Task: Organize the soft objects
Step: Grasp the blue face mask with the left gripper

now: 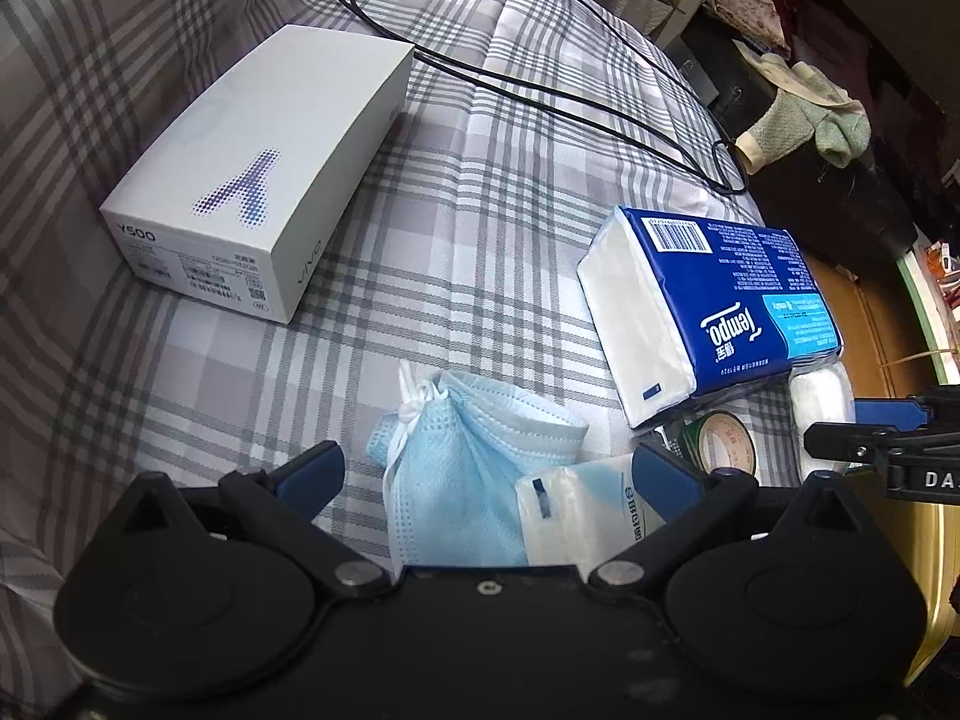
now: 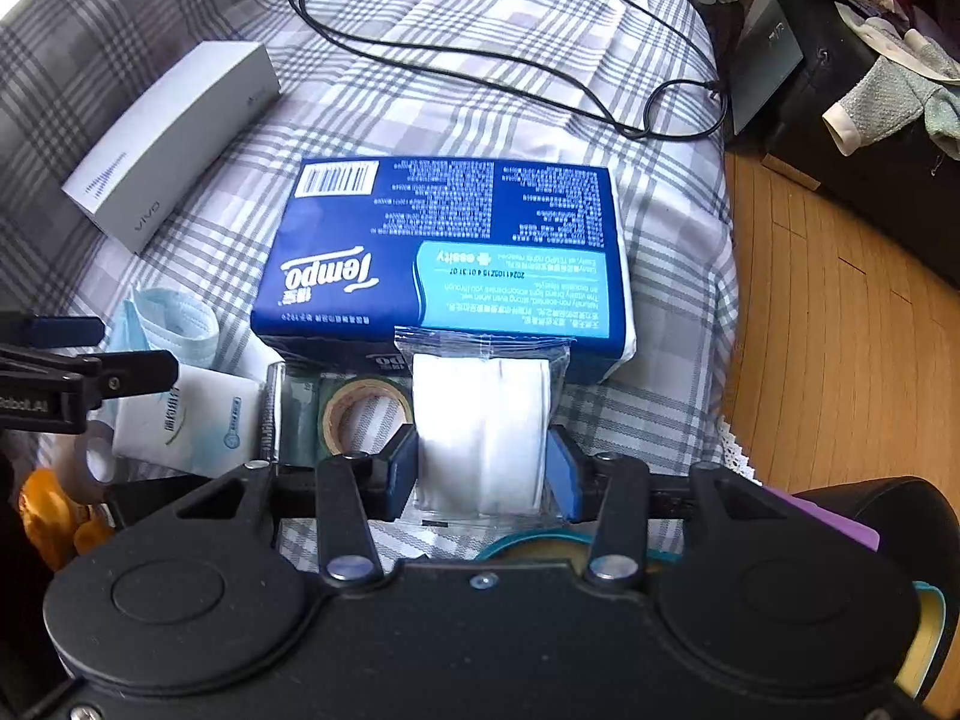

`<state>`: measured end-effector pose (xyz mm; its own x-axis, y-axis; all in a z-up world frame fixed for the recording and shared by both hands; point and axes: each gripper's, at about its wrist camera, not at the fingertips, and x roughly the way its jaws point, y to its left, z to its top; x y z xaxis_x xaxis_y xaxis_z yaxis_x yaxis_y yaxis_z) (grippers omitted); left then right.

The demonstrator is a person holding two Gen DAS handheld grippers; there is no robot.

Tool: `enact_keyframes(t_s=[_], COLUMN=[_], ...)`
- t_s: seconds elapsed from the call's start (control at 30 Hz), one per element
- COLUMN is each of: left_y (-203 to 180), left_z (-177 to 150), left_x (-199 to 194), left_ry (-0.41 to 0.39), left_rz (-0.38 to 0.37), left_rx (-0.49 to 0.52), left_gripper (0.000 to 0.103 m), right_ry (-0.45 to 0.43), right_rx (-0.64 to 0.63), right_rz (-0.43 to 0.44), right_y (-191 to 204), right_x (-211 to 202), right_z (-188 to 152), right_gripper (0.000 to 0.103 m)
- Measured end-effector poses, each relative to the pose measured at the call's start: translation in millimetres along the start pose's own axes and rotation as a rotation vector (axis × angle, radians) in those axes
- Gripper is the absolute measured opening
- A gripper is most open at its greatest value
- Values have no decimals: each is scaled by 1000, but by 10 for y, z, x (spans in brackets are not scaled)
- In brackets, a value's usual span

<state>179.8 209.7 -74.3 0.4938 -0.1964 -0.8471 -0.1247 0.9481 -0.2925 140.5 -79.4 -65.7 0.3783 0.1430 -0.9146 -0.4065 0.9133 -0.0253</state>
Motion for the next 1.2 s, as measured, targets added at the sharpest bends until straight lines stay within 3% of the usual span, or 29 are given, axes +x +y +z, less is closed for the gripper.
enact_keyframes(t_s=[0.27, 0.5, 0.77, 0.93, 1.0, 1.1, 1.2], left_y=[-153, -113, 107, 101, 130, 279, 344], left_z=[-47, -41, -9, 20, 26, 59, 109], left_x=[-27, 6, 2, -28, -105, -196, -118], left_ry=[-12, 22, 101, 102, 60, 26, 91], left_rz=[16, 41, 73, 168, 200, 202, 230], left_rx=[86, 55, -92, -128, -155, -265, -343], left_gripper=[103, 103, 103, 103, 103, 103, 102], right_ry=[-101, -146, -145, -176, -188, -216, -239], right_rx=[14, 20, -12, -22, -17, -11, 0], right_rz=[10, -25, -39, -12, 1, 10, 25], right_y=[-29, -47, -20, -19, -36, -59, -87], right_x=[-564, -962, -1193, -1299, -1353, -1442, -1509], right_z=[-13, -170, -408, -442, -470, -501, -518], right_gripper=[46, 46, 46, 46, 46, 46, 46])
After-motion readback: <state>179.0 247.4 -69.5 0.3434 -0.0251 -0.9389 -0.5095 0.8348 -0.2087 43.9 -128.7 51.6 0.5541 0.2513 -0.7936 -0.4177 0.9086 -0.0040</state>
